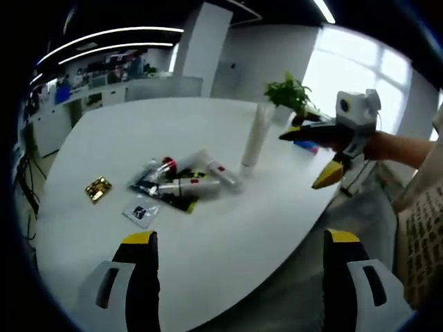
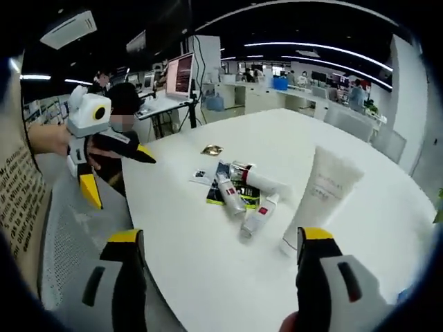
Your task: Arrange the skincare products in the storage area until every visible bottle or jar stands upright without overlapping.
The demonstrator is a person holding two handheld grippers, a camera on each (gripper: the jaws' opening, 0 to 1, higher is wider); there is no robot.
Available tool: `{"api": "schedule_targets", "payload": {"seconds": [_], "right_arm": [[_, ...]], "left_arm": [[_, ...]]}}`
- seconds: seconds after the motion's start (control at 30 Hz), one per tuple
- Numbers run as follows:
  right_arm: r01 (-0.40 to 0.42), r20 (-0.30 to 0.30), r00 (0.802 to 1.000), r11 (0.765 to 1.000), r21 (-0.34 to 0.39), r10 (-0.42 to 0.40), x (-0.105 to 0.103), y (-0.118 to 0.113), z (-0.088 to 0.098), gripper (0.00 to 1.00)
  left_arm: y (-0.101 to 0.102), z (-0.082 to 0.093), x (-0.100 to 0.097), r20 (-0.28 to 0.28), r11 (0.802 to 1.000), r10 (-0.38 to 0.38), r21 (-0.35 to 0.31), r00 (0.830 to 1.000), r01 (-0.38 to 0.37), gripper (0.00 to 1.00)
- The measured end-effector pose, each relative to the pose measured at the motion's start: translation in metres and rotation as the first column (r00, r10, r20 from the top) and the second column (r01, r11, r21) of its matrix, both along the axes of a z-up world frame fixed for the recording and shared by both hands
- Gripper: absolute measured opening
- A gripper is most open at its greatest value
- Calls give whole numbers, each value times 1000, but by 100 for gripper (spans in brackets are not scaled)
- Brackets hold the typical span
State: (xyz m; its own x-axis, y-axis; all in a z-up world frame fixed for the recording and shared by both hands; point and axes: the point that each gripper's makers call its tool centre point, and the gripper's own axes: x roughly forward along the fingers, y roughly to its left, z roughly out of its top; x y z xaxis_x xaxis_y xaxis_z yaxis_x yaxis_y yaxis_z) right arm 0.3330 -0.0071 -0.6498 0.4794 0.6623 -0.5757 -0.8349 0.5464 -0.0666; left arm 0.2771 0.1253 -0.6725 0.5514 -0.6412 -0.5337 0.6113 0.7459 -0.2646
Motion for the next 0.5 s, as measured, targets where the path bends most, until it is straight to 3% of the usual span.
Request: {"api": "schedule_targets", "payload": {"seconds": [0.1, 0.5], "right_arm": [[-57, 48, 997, 998, -34, 58, 7, 17, 7, 89], [-151, 81, 983, 980, -127, 162, 44, 53, 7, 85]], "left_arm": [[0, -1, 0, -4, 1000, -3, 5, 1000, 3, 97], [-1, -3, 0, -12, 1000, -6, -5, 1000, 6, 97]]}}
